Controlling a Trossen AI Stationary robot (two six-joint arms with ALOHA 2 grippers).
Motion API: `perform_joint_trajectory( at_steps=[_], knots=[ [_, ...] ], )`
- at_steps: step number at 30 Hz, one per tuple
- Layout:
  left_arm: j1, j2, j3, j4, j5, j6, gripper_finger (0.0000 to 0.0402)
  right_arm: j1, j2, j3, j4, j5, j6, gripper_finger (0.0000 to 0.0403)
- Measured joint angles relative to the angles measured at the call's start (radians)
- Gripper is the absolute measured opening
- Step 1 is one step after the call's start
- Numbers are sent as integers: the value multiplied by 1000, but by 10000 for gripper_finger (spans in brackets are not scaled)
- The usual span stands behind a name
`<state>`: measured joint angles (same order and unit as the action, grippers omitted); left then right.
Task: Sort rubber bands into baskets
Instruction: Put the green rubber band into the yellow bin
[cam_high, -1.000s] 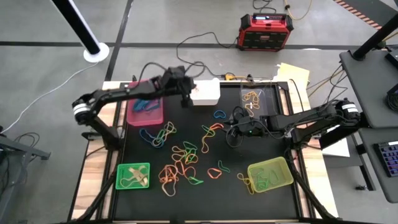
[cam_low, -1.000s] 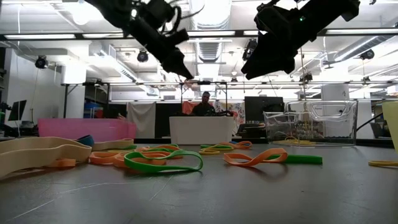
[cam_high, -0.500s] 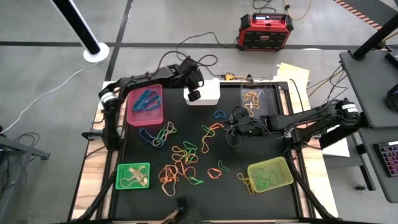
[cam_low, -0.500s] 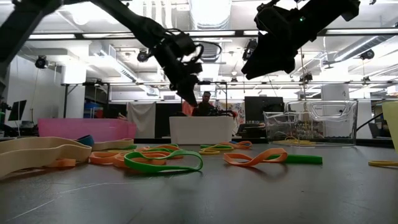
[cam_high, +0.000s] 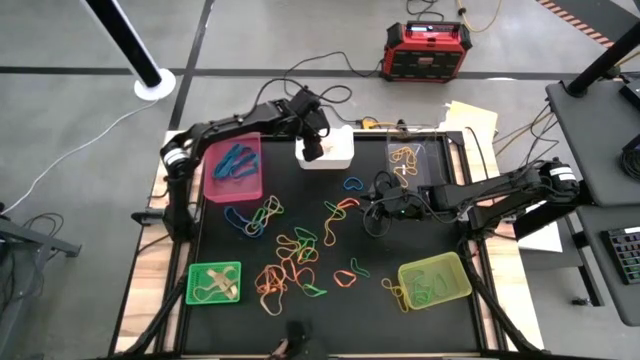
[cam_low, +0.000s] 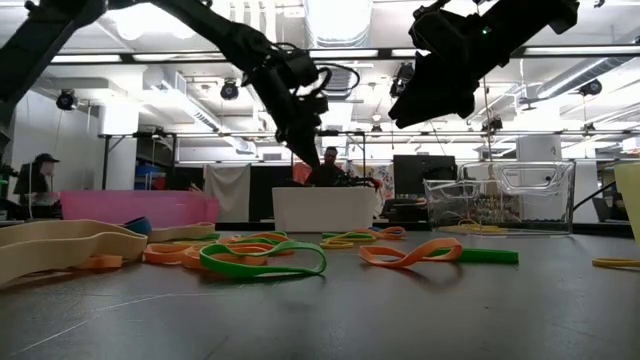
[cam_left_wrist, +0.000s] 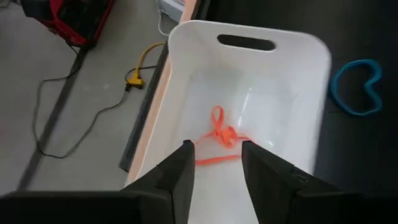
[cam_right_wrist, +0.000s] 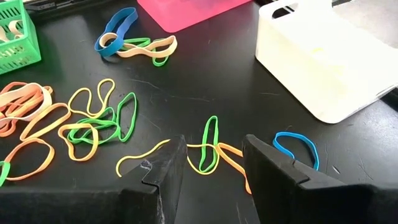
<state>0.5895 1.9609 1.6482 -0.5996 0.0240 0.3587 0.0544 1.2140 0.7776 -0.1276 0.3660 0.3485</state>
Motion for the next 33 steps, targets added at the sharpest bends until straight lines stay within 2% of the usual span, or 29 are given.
perform_joint_trajectory(
  at_steps=[4, 8, 11, 16, 22, 27, 33],
  knots=[
    [-38, -58, -29, -30, 13, -64, 119, 0, 0, 0, -11, -1, 8, 153],
    [-98, -155, -117, -6, 14, -75, 112, 0, 0, 0, -31, -3, 18, 153],
    [-155, -254, -226, 67, 8, -96, 105, 0, 0, 0, -47, -8, 17, 153],
    [-262, -466, -442, 210, -94, -155, 94, 0, 0, 0, -54, -32, -11, 153],
    [-404, -673, -667, 379, -103, -286, 91, 0, 1, 0, -53, -58, -84, 153],
    [-511, -762, -787, 453, -139, -348, 91, 0, 58, 6, -9, -69, -152, 153],
    [-620, -823, -843, 460, -238, -407, 91, 0, 208, 92, 14, -112, -257, 153]
  ],
)
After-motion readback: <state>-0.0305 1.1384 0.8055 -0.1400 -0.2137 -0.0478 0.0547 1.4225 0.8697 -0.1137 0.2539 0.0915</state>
